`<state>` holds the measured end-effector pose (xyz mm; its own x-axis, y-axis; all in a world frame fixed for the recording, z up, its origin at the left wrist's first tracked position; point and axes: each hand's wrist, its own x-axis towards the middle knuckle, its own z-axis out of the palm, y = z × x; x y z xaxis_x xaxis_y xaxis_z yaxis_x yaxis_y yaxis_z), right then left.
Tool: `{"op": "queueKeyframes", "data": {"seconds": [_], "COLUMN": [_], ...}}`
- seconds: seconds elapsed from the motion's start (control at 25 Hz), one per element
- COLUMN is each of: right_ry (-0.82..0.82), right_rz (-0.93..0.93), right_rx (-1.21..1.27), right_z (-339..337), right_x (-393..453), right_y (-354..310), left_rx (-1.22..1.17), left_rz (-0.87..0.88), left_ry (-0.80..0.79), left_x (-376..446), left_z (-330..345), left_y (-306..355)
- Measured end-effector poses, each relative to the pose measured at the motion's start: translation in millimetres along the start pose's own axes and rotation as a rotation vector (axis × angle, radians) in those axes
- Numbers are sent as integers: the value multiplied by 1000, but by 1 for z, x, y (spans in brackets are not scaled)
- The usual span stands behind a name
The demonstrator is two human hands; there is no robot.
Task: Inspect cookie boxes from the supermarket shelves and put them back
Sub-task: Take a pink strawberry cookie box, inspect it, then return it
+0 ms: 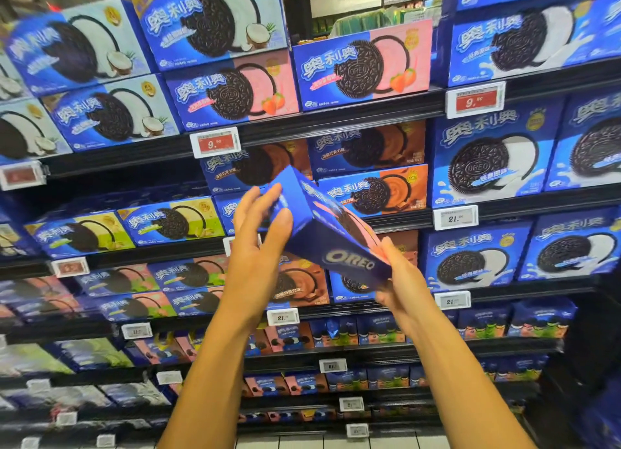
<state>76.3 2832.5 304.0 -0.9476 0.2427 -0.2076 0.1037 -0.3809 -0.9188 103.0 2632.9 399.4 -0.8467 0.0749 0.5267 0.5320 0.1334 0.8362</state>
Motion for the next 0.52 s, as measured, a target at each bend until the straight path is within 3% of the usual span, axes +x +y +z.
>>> {"op": "queueKeyframes", "data": {"seconds": [0.16,0.36,0.52], "right_ry": [38,98,134], "right_rz": [-19,-56,-111], "right_rx": [-4,-106,-45], "right_z": [1,1,-2], "right_x": [-7,-9,-12], "right_y": [-18,-28,-35], "left_rx": [-104,-166,-195], "left_rz": [-67,-132,-180], "left_ry": [162,231,236], "left_x": [19,29,29], "left_z": [-10,-11,-10], "left_y": [8,2,-6]}}
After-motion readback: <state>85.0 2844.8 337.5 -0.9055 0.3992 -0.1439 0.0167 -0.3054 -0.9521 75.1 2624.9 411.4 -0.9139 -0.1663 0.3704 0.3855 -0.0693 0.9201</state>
